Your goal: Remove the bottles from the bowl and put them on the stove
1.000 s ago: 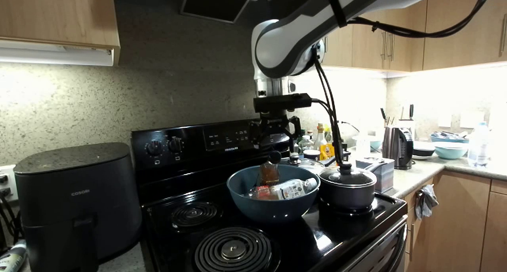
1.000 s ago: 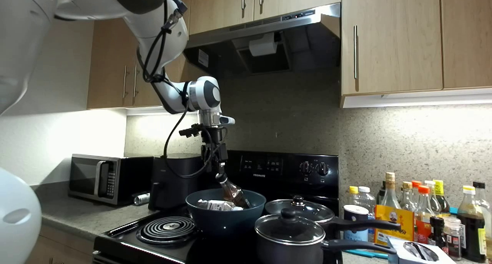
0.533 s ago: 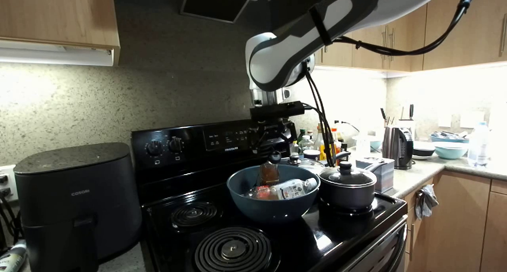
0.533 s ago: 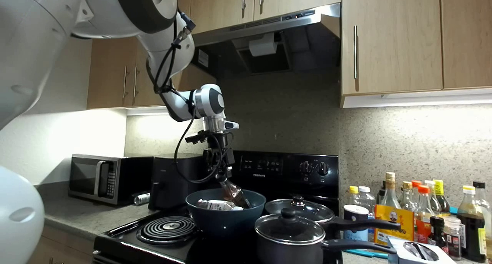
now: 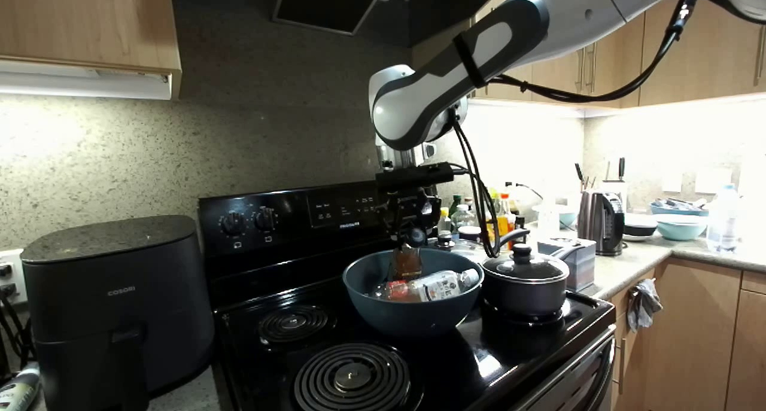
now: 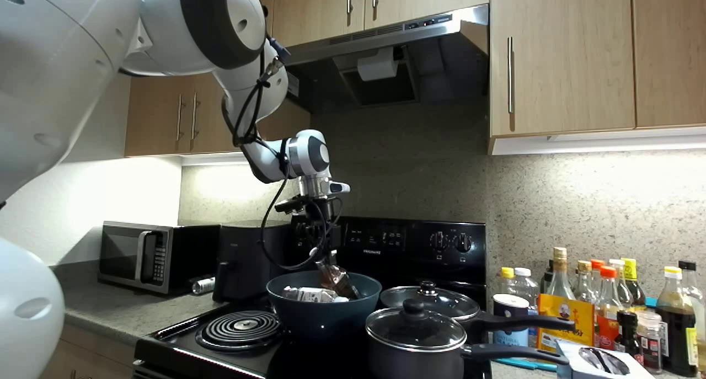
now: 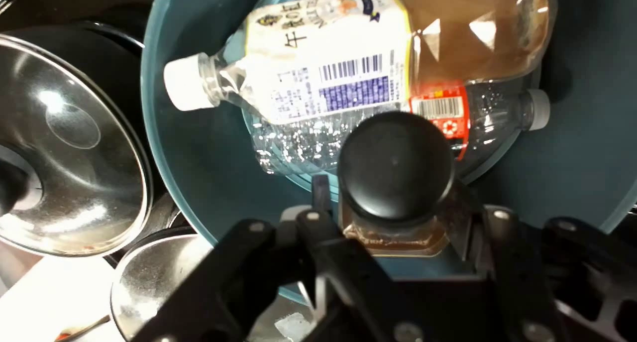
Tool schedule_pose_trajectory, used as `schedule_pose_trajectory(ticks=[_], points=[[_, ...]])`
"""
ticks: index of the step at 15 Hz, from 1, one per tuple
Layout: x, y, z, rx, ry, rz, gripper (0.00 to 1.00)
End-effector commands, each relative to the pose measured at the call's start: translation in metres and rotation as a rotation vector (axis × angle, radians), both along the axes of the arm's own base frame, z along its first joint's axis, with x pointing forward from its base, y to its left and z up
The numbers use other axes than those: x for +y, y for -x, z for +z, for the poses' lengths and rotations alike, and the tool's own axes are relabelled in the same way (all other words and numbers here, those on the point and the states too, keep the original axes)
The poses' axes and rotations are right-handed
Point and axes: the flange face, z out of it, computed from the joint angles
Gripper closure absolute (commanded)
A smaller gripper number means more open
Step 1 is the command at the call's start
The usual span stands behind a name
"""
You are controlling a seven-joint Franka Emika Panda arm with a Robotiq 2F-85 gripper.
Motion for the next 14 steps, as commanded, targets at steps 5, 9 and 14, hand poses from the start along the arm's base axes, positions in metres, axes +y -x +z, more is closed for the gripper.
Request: schedule_pose_trajectory(ticks=[5, 9, 14], points=[[0.009, 0.000, 0.010, 0.034, -0.007, -0.017, 0.30], [0.017, 0.010, 0.018, 0.069, -0.001, -0.010, 0.06], [0.028, 0.020, 0.024, 0.094, 0.001, 0.008, 0.00]])
